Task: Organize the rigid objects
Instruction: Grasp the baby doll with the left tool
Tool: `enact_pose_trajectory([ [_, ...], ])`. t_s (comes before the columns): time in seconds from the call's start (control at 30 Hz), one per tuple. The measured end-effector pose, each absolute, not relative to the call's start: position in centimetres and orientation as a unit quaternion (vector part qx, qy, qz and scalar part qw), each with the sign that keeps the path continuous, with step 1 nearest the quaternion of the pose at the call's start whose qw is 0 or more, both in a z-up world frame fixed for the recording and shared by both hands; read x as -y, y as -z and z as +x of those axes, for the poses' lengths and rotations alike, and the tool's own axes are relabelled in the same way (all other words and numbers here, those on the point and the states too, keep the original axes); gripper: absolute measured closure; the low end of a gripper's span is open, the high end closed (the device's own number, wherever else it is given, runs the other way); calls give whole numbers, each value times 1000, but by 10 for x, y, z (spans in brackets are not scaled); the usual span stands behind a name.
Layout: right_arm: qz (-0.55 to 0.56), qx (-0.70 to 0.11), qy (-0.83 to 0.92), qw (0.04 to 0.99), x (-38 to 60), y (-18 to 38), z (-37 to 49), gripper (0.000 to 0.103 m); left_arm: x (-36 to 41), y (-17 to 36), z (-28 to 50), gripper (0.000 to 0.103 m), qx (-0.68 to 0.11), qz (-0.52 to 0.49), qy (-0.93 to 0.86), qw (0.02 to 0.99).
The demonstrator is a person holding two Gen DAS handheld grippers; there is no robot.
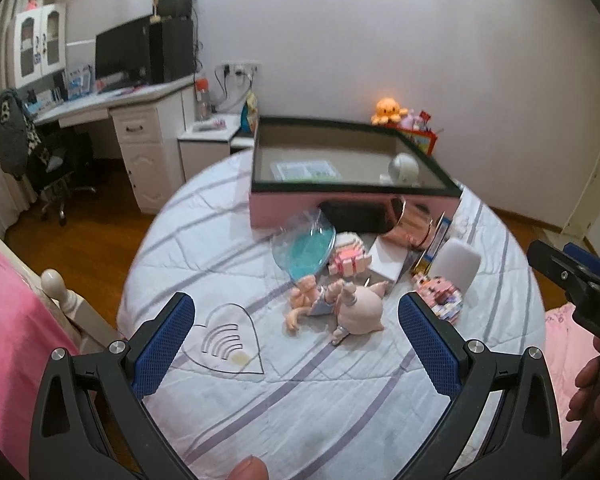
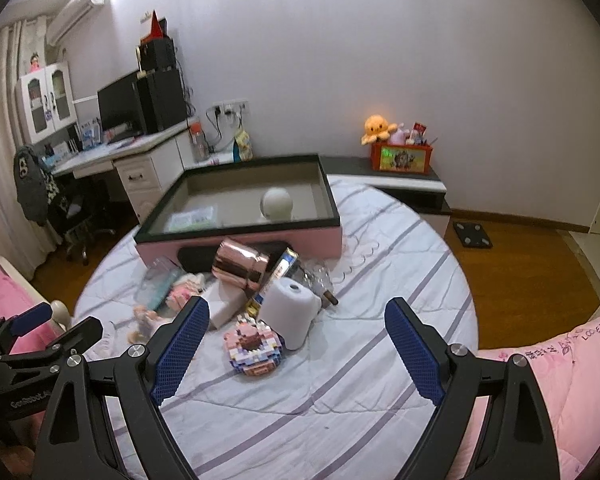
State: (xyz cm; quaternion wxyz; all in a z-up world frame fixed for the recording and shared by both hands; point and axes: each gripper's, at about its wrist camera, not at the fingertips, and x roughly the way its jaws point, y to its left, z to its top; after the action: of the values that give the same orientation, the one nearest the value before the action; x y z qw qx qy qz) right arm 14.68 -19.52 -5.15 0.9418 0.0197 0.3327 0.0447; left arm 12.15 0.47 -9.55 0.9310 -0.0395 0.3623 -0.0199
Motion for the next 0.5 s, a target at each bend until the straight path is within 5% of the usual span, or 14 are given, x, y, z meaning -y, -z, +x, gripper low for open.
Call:
enact_pose_trajectory([
  [0.5,5,-436,-111,893,178,121,190,12,19,160,174,0,-446,-54,47,892],
])
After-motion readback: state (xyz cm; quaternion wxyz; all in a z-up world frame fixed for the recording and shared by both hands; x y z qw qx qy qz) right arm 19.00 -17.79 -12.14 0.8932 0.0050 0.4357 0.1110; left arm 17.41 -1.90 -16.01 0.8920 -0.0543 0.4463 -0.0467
